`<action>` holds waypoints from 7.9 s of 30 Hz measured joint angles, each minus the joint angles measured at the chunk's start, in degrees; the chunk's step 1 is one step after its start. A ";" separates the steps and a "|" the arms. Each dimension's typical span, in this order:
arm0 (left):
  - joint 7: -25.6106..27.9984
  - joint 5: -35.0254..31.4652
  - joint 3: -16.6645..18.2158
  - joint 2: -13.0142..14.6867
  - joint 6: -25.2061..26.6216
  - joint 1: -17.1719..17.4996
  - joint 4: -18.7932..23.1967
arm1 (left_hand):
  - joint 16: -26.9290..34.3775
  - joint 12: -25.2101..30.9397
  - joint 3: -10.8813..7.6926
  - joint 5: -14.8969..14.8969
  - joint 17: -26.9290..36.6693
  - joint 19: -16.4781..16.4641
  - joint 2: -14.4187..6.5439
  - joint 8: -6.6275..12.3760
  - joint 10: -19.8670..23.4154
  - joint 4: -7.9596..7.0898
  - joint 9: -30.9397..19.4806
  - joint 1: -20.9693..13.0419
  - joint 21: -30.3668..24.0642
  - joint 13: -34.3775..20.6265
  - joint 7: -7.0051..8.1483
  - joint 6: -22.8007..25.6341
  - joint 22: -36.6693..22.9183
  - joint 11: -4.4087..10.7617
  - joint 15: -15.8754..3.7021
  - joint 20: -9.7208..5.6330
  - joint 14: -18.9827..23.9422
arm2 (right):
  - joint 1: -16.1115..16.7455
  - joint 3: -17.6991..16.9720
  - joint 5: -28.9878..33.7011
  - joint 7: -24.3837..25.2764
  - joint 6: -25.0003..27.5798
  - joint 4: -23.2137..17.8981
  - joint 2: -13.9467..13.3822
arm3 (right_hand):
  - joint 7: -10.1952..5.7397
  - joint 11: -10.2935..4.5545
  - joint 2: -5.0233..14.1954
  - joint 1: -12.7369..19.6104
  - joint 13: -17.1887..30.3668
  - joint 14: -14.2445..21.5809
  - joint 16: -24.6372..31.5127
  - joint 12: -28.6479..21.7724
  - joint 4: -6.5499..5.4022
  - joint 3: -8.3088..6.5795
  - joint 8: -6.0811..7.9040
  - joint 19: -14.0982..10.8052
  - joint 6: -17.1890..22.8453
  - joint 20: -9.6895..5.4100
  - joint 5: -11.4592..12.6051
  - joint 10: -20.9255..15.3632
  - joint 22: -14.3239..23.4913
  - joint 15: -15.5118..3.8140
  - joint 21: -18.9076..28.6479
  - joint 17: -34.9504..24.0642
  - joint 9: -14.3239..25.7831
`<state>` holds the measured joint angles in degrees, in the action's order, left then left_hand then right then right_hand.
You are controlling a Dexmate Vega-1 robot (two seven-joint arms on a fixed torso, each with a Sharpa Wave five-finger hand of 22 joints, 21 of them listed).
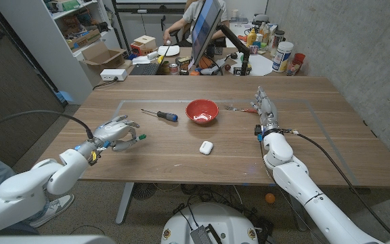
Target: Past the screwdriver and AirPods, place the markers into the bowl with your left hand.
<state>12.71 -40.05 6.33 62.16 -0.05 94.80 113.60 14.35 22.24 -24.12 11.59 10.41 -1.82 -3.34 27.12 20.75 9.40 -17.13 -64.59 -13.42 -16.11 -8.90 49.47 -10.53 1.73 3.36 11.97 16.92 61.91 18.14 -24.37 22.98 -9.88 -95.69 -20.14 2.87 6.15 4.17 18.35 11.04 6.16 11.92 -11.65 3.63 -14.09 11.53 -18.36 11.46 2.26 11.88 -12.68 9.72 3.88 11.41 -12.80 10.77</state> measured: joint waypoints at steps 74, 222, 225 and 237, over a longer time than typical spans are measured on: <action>6.99 13.91 -24.18 -7.89 2.17 -32.56 -8.47 | -0.86 -1.49 2.02 0.16 0.13 0.23 -0.32 0.01 0.50 -0.31 -0.01 0.32 0.95 -0.82 0.25 0.38 0.00 1.14 -0.75 0.23 0.32 | 2.50 -1.43 -0.51 0.59 -1.09 -2.93 -1.77 | 0.00 0.00 0.00 0.00 0.20 -0.01 0.00 0.00 0.39 -0.07 0.00 -0.31 0.00 0.31 0.22 0.00 0.00 -0.01 0.00 0.00 0.00; -1.83 23.51 -49.24 -31.86 -4.33 -62.33 -34.81 | -2.75 -5.73 6.37 -0.40 0.11 3.40 -1.80 -2.56 -2.59 -2.08 2.70 3.96 1.79 -4.25 5.74 -4.36 0.00 1.54 -0.29 0.30 -2.16 | 2.35 -4.38 -3.92 -2.48 -5.93 3.88 -0.92 | 0.00 0.00 0.52 -0.98 0.28 -0.01 0.00 0.00 1.43 -0.16 0.00 -0.31 0.00 0.31 0.22 0.00 0.00 -0.01 0.00 0.29 0.00; -1.95 23.68 -49.16 -31.82 -4.31 -62.27 -34.71 | -2.75 -5.73 6.47 -0.40 0.11 3.40 -1.51 -2.60 -2.70 -2.18 2.80 4.25 1.79 -4.25 5.59 -4.21 0.00 1.43 0.01 0.30 -2.46 | 2.34 -4.36 -3.94 -2.54 -5.93 3.94 -0.90 | -0.23 0.00 0.52 -0.98 0.28 -0.01 0.00 0.00 1.43 -0.16 0.00 -0.30 0.23 0.31 0.22 0.00 0.00 -0.01 0.00 0.29 0.00; -2.30 23.85 -48.96 -31.50 -4.10 -62.10 -34.17 | -2.74 -6.39 7.16 -0.84 0.40 4.50 -0.67 -4.83 -4.35 -2.43 3.57 6.86 1.79 -4.52 5.79 -6.27 -0.29 -0.21 1.05 0.14 -4.07 | 2.16 -4.23 -3.98 -2.77 -5.97 4.11 -0.81 | -0.32 0.00 0.52 -0.98 0.28 -0.01 0.00 0.00 1.42 -0.16 0.00 -0.31 0.32 0.30 0.22 0.00 0.00 -0.01 0.00 0.13 0.00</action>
<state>10.41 -16.20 -42.63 30.66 -4.15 32.70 79.43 11.61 15.85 -16.97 10.75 10.81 2.67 -4.00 22.29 16.40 6.97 -13.56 -57.73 -11.63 -20.63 -3.12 43.21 -10.82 1.52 4.41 12.12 12.85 64.06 13.90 -28.35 20.21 -15.85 -91.58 -20.95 2.55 6.15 4.69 17.37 11.31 6.15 11.92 -11.65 5.05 -14.25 11.53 -18.67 11.77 2.56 12.10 -12.68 9.72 3.87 11.41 -12.67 10.77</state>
